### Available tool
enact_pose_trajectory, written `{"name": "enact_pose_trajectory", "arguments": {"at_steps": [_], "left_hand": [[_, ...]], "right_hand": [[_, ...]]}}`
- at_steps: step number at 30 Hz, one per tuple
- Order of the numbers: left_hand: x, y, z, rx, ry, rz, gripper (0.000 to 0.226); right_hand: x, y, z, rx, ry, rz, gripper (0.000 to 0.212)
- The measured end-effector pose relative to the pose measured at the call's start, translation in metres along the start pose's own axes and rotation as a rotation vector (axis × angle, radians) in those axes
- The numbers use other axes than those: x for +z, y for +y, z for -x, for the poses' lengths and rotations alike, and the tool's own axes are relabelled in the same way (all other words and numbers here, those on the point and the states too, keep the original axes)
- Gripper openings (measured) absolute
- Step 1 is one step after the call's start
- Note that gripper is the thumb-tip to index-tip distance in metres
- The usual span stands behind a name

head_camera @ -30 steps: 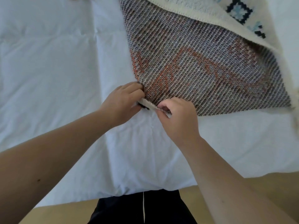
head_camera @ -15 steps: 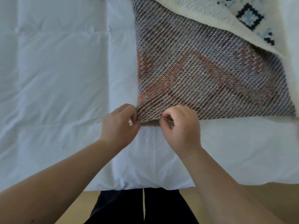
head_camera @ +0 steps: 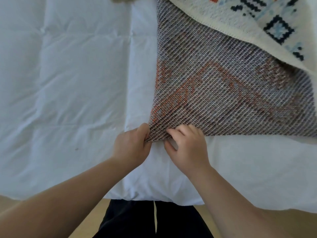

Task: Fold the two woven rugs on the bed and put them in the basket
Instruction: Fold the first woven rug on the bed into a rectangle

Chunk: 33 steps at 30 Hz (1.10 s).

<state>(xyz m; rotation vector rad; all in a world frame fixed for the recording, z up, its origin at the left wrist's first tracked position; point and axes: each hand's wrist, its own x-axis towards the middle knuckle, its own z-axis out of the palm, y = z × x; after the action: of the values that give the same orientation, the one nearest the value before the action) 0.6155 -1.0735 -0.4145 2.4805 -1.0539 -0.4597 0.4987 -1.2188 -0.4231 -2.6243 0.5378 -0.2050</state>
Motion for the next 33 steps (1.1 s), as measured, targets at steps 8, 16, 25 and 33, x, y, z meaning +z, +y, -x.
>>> {"name": "enact_pose_trajectory", "arguments": {"at_steps": [8,16,25,33], "left_hand": [[-0.036,-0.001,-0.001,-0.111,-0.161,-0.003,0.016],[-0.122,-0.097,0.013,-0.08,-0.105,-0.031,0.023],[-0.214,-0.27,0.073,0.017,-0.117,-0.029,0.018],[-0.229,-0.295,0.044,0.157,-0.222,-0.077,0.027]], "right_hand": [[0.004,-0.04,0.009,0.051,-0.021,-0.046,0.037],[0.017,-0.102,-0.022,0.324,0.049,0.006,0.041],[0.056,-0.149,-0.047,0.862,-0.03,0.352,0.021],[0.111,-0.254,-0.019,0.628,0.166,0.236,0.019]]}}
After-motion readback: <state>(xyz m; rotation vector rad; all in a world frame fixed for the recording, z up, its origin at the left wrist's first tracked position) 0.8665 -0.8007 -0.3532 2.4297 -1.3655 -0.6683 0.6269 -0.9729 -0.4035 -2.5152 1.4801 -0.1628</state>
